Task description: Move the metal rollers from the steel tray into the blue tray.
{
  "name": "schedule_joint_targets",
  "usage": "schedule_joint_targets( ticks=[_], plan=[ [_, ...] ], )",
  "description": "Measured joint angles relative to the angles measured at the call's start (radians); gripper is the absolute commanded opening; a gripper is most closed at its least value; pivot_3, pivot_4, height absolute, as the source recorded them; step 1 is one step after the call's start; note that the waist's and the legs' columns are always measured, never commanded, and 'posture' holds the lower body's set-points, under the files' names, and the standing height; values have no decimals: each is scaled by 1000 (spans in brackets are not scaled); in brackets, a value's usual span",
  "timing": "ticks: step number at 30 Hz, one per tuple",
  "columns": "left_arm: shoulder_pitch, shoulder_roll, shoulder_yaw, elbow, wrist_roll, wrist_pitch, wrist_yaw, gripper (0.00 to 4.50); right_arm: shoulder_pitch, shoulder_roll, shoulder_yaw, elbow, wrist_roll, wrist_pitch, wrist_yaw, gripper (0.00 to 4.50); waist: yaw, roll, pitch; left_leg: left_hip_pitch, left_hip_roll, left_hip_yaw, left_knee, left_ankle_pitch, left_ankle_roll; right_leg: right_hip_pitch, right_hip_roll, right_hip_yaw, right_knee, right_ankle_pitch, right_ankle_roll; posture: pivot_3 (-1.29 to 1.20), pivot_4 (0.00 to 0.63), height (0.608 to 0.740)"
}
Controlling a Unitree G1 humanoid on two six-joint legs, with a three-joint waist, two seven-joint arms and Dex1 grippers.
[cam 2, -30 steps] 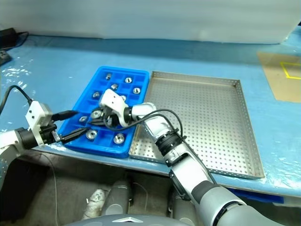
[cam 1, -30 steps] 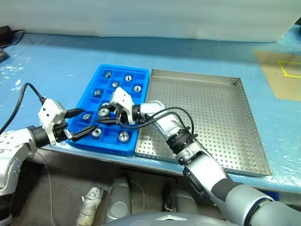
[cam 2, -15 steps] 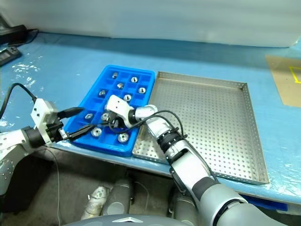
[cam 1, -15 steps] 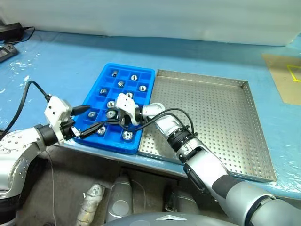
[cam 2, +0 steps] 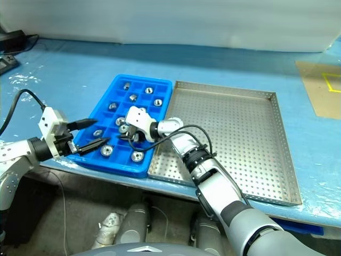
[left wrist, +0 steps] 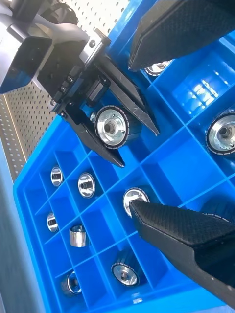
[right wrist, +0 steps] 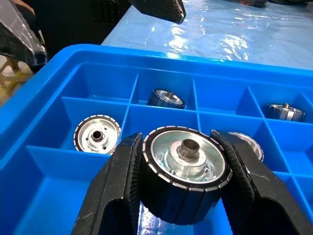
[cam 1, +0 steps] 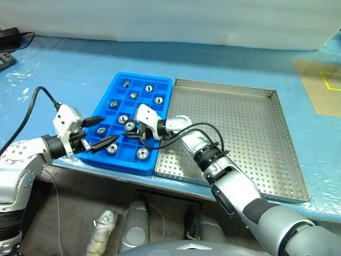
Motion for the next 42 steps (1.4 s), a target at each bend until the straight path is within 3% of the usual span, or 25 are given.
schedule_joint_targets(
  ticks=[2,10,17,26,34,42],
  plan=[
    [-2,0,-3,12,1,-3,-6,4500,2,-1,0,-3,0,2,1,1768,0,0,0,0,0,0,0,0,0,0,0,0,0,0,0,293,150,740],
    [-17,0,-31,22,5,-9,-13,4500,39,3,2,-57,3,22,23,4416,-1,-1,0,1,0,0,1,0,0,1,-1,0,1,0,0,285,150,740],
    [-28,0,-38,30,7,-15,-15,4500,36,0,-2,-49,-3,26,-17,4416,0,-1,-1,4,0,0,1,0,0,4,-1,0,1,0,0,271,150,740],
    [-148,-37,-125,125,25,-56,-38,4500,-7,-111,-179,-201,160,245,37,4416,-6,-1,0,2,0,1,5,2,-3,4,0,0,2,1,1,132,150,740],
    [-379,-205,-295,435,150,-205,-79,4500,112,-362,-241,-395,136,312,-26,4416,-33,-1,-1,1,-2,7,7,2,-3,5,1,1,1,4,7,-14,150,740],
    [-538,-391,-349,681,210,-329,-79,4500,310,-399,-303,-579,135,429,-197,4416,-95,-1,-1,1,-1,8,9,2,-2,5,3,1,2,4,7,-65,150,740]
  ],
)
